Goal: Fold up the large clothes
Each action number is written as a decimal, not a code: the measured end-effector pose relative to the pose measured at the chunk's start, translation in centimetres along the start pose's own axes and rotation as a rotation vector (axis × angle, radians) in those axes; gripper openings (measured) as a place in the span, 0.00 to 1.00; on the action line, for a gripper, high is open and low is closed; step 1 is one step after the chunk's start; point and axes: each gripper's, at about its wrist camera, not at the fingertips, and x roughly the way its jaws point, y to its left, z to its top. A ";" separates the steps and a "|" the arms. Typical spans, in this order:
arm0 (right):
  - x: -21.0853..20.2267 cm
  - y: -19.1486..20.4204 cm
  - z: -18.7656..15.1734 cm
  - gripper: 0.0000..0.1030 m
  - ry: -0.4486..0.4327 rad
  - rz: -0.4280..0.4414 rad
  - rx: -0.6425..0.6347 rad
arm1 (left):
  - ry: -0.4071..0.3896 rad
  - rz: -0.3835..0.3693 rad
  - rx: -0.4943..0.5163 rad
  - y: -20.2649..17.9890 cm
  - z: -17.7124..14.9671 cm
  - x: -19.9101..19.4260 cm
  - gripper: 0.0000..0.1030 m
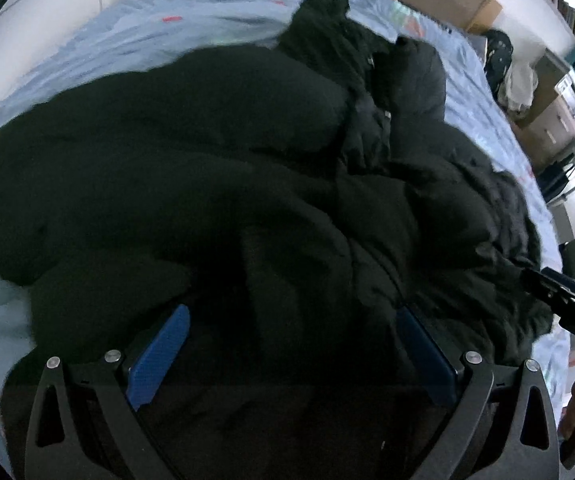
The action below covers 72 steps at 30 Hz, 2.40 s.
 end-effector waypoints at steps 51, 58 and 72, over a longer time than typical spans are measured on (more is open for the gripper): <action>-7.0 15.3 -2.2 0.67 0.016 -0.043 0.027 | -0.156 -0.278 -0.924 43.4 -1.6 -3.4 0.95; -6.9 13.6 -2.0 0.67 0.024 -0.068 0.050 | -0.204 -0.339 -1.002 44.3 -1.0 -3.3 0.88; -6.8 12.1 -2.8 0.67 0.025 -0.032 0.099 | -0.213 -0.342 -1.086 43.8 -1.3 -5.2 0.56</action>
